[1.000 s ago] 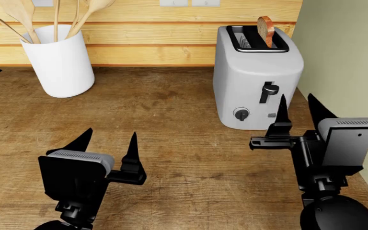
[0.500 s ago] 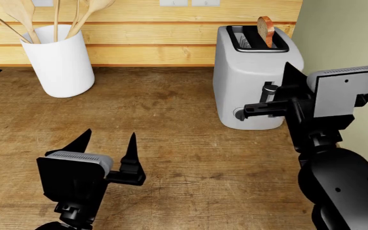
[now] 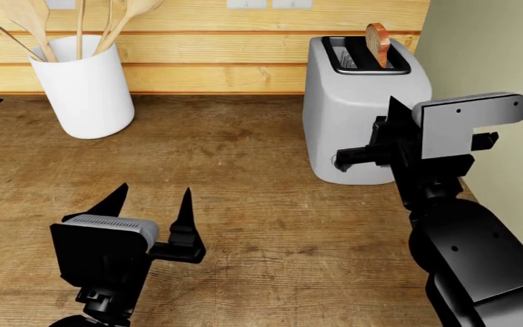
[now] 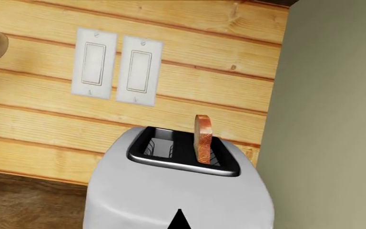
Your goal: Push down the lever of the toaster to turn it on.
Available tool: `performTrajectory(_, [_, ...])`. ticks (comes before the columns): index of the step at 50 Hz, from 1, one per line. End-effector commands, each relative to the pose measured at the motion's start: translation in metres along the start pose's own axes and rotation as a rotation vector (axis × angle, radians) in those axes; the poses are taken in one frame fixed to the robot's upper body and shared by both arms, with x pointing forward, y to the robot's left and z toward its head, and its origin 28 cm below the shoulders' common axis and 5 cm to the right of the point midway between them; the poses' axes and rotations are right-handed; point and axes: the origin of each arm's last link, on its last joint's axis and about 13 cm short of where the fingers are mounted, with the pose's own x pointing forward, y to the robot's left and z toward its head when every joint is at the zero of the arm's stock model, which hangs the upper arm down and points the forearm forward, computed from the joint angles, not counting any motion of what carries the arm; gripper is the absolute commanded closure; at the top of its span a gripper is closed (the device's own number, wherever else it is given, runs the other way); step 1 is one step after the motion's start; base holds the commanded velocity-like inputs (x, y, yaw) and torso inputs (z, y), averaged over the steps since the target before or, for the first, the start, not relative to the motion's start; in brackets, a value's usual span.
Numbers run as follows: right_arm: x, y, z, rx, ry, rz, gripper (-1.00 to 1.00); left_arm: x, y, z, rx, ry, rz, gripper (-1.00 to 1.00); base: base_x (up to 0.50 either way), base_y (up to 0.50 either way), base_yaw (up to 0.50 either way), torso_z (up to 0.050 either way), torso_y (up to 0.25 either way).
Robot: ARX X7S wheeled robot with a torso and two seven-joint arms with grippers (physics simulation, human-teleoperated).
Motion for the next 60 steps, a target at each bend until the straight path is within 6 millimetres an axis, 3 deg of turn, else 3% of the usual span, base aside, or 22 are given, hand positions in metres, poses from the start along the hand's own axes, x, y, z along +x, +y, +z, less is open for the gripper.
performTrajectory(1, [0.001, 0.000, -0.012, 0.004, 0.039, -0.011, 1.00, 0.000, 0.000, -0.001, 0.001, 0.002, 0.003, -1.00, 0.00, 0.00, 0.00, 0.000, 0.000])
performTrajectory(38, [0.008, 0.004, -0.047, 0.012, 0.128, -0.004, 1.00, 0.001, 0.001, -0.002, -0.001, 0.006, 0.007, -1.00, 0.00, 0.00, 0.00, 0.000, 0.000])
performTrajectory(60, [-0.007, 0.008, -0.076, 0.021, 0.202, 0.003, 1.00, 0.000, 0.001, -0.004, -0.006, 0.008, 0.010, -1.00, 0.00, 0.00, 0.00, 0.000, 0.000])
